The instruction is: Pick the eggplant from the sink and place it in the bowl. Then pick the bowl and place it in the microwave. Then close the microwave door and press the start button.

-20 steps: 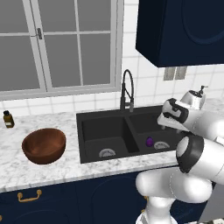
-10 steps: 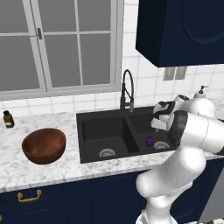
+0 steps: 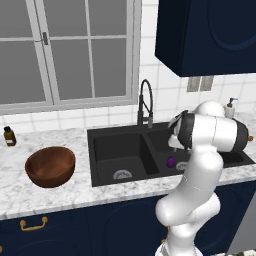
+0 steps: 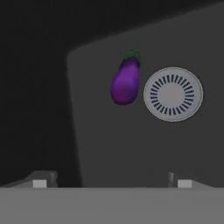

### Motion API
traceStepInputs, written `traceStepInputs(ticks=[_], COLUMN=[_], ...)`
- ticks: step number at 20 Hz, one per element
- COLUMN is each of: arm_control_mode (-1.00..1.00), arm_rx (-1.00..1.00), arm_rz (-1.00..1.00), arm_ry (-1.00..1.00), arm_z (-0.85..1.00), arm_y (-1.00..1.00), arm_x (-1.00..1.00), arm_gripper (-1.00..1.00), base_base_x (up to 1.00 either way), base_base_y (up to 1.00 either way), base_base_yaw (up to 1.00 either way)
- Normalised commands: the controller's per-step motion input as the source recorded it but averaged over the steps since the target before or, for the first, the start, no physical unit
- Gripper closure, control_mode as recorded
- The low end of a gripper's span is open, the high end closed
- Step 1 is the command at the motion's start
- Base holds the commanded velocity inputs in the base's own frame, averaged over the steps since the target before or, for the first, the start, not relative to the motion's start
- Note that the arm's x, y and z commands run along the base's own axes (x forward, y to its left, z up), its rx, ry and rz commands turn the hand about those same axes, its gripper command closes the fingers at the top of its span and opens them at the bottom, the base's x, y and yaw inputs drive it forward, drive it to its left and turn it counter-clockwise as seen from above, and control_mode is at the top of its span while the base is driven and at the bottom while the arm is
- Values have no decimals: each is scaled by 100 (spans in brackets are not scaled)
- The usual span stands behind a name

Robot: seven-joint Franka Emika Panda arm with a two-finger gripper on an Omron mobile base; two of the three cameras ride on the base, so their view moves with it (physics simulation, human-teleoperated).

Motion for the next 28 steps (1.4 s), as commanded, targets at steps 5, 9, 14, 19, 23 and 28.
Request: traceStepInputs(ticks=[5,9,14,19,23,28], arm_control_mode=[-100,-100,-100,-100,-100,-100], arm_rx=[0,0,0,0,3,2], arm_rz=[5,0,0,-1,-4,-1], arm_ry=[2,7,10,3,1,3], arm_z=[-40,-31,-44,-34,-24,-41], arm_y=[-10,-20,-1,0,0,0], arm_x=[29,36,45,38,49,21], arm_gripper=[-100,-100,-100,-100,-100,-100], base_base_x=[0,0,0,0,0,0], base_base_y=[0,0,0,0,0,0], base_base_yaw=[0,0,0,0,0,0])
